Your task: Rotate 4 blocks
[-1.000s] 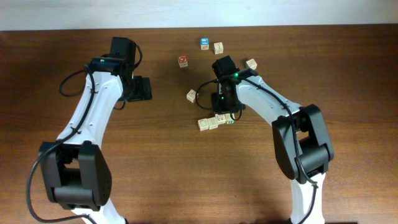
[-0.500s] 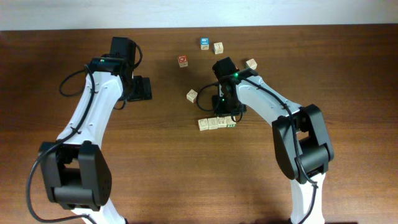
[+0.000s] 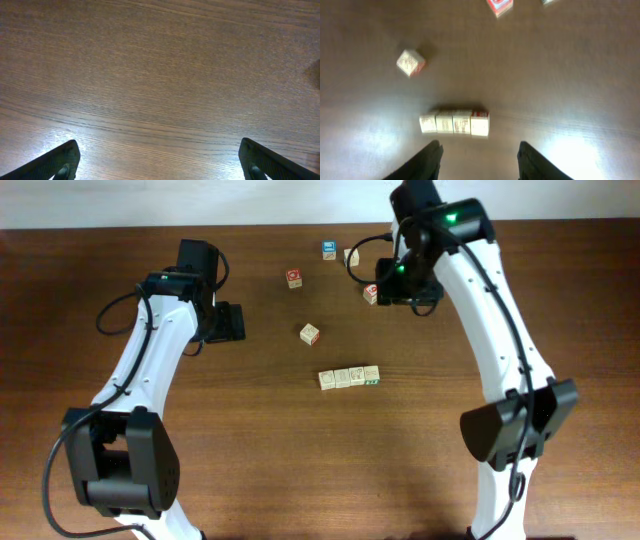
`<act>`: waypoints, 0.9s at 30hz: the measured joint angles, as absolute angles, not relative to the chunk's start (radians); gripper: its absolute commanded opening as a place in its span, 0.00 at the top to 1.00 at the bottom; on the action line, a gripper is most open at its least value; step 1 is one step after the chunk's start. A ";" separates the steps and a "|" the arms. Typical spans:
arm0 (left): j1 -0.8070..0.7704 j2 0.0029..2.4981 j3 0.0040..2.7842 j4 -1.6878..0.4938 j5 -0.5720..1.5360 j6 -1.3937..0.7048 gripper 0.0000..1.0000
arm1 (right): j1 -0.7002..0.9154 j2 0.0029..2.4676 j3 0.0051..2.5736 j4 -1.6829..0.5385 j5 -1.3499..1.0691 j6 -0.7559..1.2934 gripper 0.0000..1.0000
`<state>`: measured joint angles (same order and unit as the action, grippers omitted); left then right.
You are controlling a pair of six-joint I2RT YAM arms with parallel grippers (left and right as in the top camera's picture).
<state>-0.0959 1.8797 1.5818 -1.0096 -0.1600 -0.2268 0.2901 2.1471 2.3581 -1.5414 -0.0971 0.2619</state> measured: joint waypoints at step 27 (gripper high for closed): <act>-0.096 1.880 1.582 -0.966 -0.078 -0.227 0.00 | 0.261 2.029 1.396 -0.799 -0.157 0.161 0.66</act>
